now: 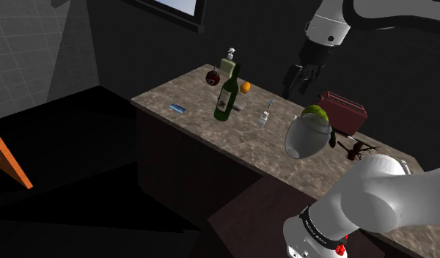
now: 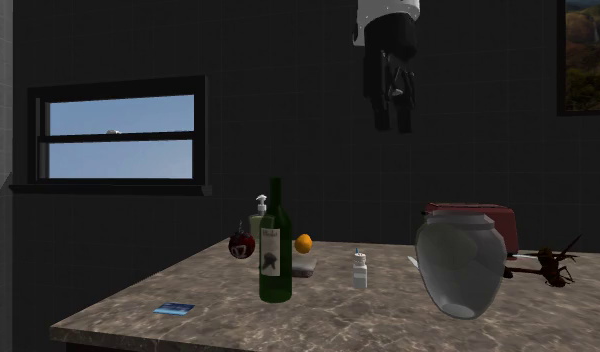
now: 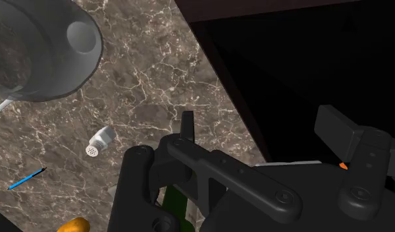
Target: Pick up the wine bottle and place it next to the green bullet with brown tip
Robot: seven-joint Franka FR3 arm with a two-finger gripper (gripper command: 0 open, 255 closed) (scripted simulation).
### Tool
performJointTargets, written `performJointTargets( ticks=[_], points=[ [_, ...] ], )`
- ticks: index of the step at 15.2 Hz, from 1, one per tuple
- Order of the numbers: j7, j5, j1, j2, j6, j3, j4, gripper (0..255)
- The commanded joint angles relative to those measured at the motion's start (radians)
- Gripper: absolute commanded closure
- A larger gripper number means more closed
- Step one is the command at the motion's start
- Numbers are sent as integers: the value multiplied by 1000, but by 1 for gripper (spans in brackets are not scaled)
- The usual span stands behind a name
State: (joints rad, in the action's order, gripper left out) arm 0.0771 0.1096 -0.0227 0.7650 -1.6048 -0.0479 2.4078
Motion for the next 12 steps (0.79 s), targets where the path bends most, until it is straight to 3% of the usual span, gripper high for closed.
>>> performJointTargets(
  ticks=[1, 12],
  points=[
    [0, 0, 0, 0, 0, 0, 0, 0],
    [-59, 11, 20, -387, -246, -92, -202, 0]
  ],
)
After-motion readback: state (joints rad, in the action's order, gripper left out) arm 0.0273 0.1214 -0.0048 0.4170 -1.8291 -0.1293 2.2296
